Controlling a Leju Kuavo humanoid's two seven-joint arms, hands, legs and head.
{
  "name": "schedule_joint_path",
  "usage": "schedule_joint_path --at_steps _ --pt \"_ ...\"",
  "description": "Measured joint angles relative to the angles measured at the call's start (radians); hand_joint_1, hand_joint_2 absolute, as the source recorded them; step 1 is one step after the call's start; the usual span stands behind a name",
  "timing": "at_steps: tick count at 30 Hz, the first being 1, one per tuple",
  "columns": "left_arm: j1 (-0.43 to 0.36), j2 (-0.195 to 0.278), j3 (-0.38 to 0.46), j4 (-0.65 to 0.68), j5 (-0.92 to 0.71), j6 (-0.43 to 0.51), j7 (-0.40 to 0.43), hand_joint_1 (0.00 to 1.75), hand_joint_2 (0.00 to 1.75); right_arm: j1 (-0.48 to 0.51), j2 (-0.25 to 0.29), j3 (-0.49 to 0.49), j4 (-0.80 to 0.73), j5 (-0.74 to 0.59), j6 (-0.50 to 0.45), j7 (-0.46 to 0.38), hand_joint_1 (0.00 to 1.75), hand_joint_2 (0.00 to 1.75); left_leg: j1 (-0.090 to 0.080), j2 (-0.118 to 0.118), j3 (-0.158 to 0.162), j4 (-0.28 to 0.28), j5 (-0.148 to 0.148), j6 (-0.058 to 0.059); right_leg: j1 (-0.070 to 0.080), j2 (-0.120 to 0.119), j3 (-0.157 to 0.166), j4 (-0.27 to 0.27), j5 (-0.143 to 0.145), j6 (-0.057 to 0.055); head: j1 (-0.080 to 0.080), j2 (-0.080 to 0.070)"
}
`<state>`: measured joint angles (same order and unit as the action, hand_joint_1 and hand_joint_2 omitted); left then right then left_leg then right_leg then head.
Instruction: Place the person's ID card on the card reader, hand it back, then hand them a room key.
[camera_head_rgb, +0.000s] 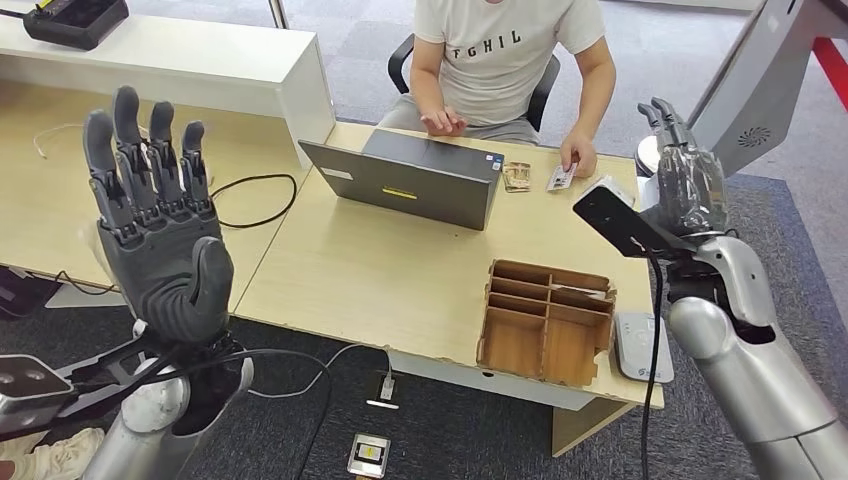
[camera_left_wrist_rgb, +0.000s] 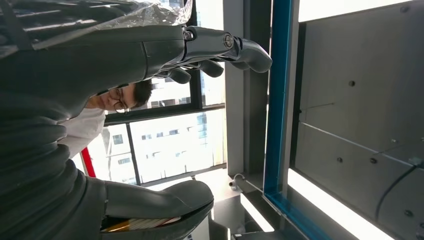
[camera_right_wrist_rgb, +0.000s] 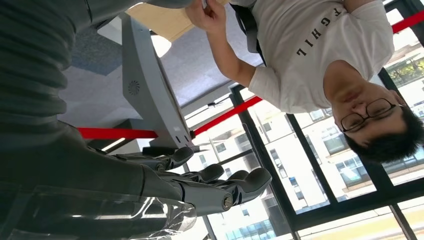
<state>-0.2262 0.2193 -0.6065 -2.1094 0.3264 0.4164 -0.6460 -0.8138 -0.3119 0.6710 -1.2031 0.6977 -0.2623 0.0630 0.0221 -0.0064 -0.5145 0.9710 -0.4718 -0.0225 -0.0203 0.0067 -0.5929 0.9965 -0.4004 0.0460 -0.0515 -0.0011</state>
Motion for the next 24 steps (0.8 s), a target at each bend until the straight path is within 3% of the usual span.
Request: schedule_joint_path --at_steps 11,18,24 --pt "0.053 0.0 0.05 -0.026 -0.029 -0.009 0.011 0.0 1.75 0.23 -0.098 -0.021 -0.344 0.02 0.054 0.028 0.0 1.75 0.0 0.0 0.0 0.0 0.0 0.0 0.0 0.0 0.0 0.0 0.0 0.0 0.0 0.0" --pt "0.068 0.001 0.06 -0.049 -0.058 0.023 0.025 0.0 1.75 0.283 -0.093 -0.014 -0.377 -0.005 0.069 -0.045 0.0 1.75 0.0 0.0 -0.001 -0.001 0.0 0.0 0.0 0.0 0.001 0.0 0.0 0.0 0.0 0.0" --pt "0.07 0.001 0.06 -0.051 -0.06 0.025 0.025 0.0 1.75 0.286 -0.091 -0.013 -0.377 -0.008 0.07 -0.053 0.0 1.75 0.0 0.0 -0.001 -0.001 0.0 0.0 0.0 0.0 0.001 0.0 0.0 0.0 0.0 0.0"
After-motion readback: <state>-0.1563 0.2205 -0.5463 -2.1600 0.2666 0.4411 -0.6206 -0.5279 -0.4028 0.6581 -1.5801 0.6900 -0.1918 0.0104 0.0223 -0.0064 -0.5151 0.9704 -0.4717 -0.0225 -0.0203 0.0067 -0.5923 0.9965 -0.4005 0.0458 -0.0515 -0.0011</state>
